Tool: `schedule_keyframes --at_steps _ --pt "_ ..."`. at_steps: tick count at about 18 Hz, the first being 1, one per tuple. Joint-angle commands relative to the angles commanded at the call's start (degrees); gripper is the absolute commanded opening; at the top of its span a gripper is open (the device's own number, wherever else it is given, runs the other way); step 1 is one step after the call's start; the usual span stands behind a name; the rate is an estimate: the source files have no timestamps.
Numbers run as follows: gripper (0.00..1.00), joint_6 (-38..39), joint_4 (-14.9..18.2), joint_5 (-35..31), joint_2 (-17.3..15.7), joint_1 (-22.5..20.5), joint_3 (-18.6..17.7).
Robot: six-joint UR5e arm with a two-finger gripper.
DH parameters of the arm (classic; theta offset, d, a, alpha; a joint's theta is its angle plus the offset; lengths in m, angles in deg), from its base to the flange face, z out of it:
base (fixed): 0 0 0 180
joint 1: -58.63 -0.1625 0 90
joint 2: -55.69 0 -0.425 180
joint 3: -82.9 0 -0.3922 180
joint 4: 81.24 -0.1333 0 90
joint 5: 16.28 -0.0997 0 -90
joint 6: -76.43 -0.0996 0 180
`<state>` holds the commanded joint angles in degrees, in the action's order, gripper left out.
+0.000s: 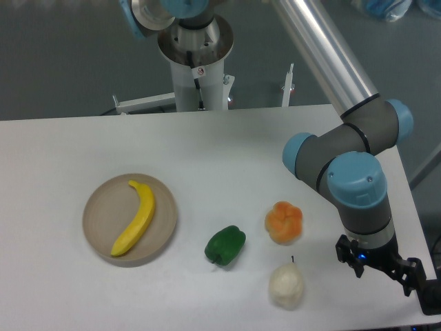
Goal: Pick up the banana from the plate
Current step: 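Move the gripper from beside the orange fruit over toward the plate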
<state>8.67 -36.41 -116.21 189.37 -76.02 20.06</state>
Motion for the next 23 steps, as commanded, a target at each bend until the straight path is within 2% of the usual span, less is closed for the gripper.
schedule_keyframes --at_steps 10,13,18,20,22,23 --pt "1.0 0.61 0.09 0.88 -0.79 0.44 -0.96" --pt "1.0 1.05 0.26 0.79 -2.37 1.23 -2.63" --pt "1.0 7.37 4.65 1.05 -9.65 4.21 -8.87" --pt "1.0 14.64 10.78 4.2 -13.95 6.05 -11.06" --pt "1.0 21.59 13.17 8.24 -17.12 6.68 -13.61" --pt "1.0 25.97 13.79 11.83 -19.66 7.03 -16.49"
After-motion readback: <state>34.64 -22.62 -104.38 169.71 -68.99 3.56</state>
